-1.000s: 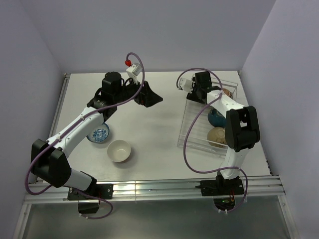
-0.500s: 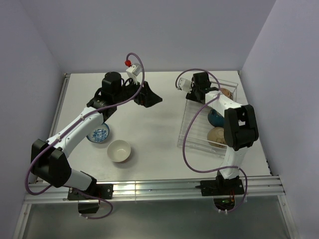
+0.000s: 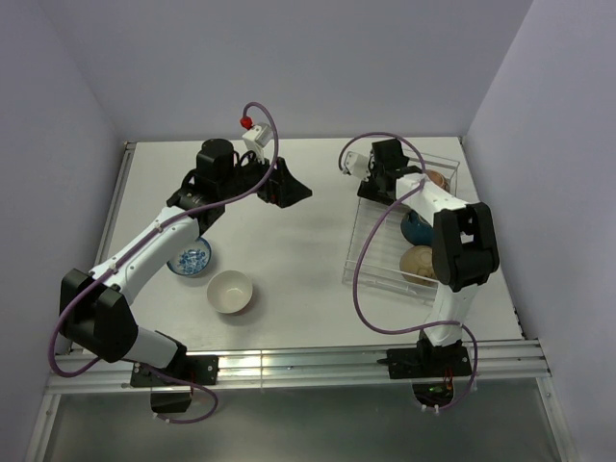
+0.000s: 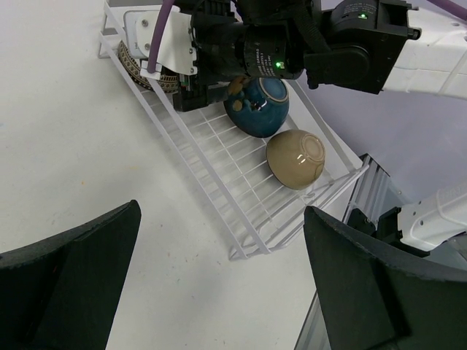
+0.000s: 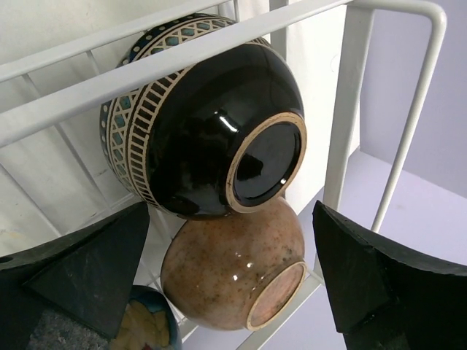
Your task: Load the bowls into the dish rack
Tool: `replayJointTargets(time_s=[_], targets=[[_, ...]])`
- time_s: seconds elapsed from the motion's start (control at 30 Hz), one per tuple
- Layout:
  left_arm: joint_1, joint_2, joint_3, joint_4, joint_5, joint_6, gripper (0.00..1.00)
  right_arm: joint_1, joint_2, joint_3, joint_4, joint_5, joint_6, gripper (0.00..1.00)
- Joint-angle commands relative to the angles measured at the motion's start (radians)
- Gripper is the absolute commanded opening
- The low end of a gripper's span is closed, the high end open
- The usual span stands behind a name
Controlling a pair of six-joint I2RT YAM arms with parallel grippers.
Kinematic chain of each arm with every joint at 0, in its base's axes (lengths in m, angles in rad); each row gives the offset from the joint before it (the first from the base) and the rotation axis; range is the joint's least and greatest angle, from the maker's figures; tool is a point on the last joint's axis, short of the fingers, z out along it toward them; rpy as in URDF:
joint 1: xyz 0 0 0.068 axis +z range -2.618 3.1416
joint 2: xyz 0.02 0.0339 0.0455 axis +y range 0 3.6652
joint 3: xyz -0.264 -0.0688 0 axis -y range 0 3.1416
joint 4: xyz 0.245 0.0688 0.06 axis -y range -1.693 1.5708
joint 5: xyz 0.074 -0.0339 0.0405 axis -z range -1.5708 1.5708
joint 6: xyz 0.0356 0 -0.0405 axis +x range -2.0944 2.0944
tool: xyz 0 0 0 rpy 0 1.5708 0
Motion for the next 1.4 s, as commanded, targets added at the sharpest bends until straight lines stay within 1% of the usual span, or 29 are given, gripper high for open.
replayJointTargets(time_s=[0.0,0.2,0.4,0.63,0.73,0.77,0.87,0.9,0.97,1.0,1.07,1.1,1.17,1.2,1.23,1.27,1.3,1.33,1.37], targets=[[0.004,-0.02,0.035,0.016,-0.013,0.02,0.99,0.009,-0.003,0.049,-0.026,-0.006,0.016,1.0],[0.017,-0.031,0.045,-0.022,-0.007,0.021,0.99,0.006,0.016,0.107,-0.06,0.002,0.045,1.0],[0.038,-0.063,0.025,-0.027,-0.007,0.001,0.99,-0.004,0.056,0.161,-0.071,0.052,0.064,0.99],[0.084,-0.12,-0.017,-0.04,-0.022,-0.003,1.0,-0.014,0.046,0.176,-0.081,0.071,0.1,0.99],[0.11,-0.135,-0.009,-0.088,-0.025,-0.002,1.0,-0.018,0.02,0.193,-0.107,0.057,0.137,0.99],[0.122,-0.138,0.002,-0.131,-0.024,0.001,0.99,-0.02,0.008,0.196,-0.112,0.043,0.148,0.99],[0.187,-0.158,0.017,-0.218,-0.044,0.063,1.0,-0.027,-0.053,0.209,-0.156,0.003,0.188,1.0],[0.228,-0.166,0.019,-0.288,-0.064,0.096,0.99,-0.03,-0.09,0.216,-0.187,-0.007,0.211,1.0],[0.282,-0.177,0.023,-0.358,-0.055,0.135,1.0,-0.035,-0.153,0.218,-0.231,-0.031,0.234,1.0],[0.343,-0.18,0.023,-0.419,-0.042,0.174,1.0,-0.038,-0.173,0.222,-0.245,-0.055,0.257,1.0],[0.4,-0.19,0.012,-0.479,-0.038,0.245,0.99,-0.044,-0.234,0.222,-0.291,-0.08,0.281,1.0],[0.447,-0.193,0.008,-0.535,-0.053,0.265,0.99,-0.044,-0.252,0.221,-0.302,-0.101,0.307,1.0],[0.489,-0.216,-0.021,-0.574,-0.08,0.332,1.0,-0.046,-0.311,0.221,-0.345,-0.13,0.332,1.0],[0.548,-0.232,-0.043,-0.612,-0.082,0.375,1.0,-0.044,-0.341,0.227,-0.377,-0.162,0.361,1.0],[0.575,-0.241,-0.043,-0.628,-0.082,0.376,1.0,-0.046,-0.342,0.227,-0.378,-0.176,0.376,1.0],[0.601,-0.244,-0.066,-0.649,-0.07,0.447,0.99,-0.046,-0.367,0.236,-0.412,-0.188,0.39,1.0],[0.657,-0.246,-0.072,-0.678,-0.041,0.481,1.0,-0.046,-0.381,0.239,-0.426,-0.213,0.424,1.0],[0.682,-0.24,-0.075,-0.747,-0.003,0.571,1.0,-0.046,-0.407,0.242,-0.455,-0.244,0.439,1.0],[0.708,-0.23,-0.072,-0.792,0.042,0.625,1.0,-0.046,-0.418,0.244,-0.471,-0.261,0.458,1.0]])
